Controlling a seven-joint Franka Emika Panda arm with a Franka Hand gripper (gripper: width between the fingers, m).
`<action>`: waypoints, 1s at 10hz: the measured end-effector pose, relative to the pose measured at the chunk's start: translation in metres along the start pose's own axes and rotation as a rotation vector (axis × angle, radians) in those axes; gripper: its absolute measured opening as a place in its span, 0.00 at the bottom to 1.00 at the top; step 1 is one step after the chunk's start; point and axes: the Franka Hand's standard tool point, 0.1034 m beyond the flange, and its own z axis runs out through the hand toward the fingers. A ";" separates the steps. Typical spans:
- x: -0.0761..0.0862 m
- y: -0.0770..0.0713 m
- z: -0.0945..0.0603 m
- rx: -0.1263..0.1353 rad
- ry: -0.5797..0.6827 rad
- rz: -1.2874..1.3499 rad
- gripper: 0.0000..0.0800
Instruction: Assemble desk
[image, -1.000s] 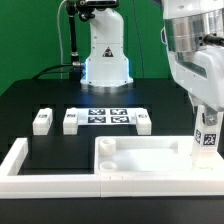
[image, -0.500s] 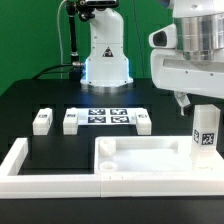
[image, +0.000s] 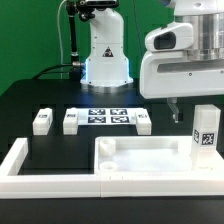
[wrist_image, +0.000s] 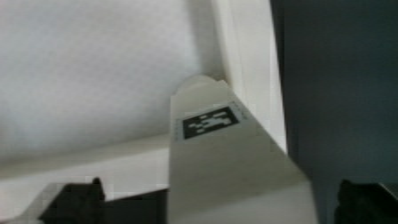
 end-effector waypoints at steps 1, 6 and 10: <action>0.002 -0.003 -0.001 0.001 0.018 0.001 0.81; 0.002 -0.002 0.000 0.006 0.015 0.292 0.36; 0.001 0.001 0.000 0.032 0.003 0.799 0.36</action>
Offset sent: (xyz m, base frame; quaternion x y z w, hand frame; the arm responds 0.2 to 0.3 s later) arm 0.0000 0.0000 0.0000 0.0000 0.0000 0.1296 0.9916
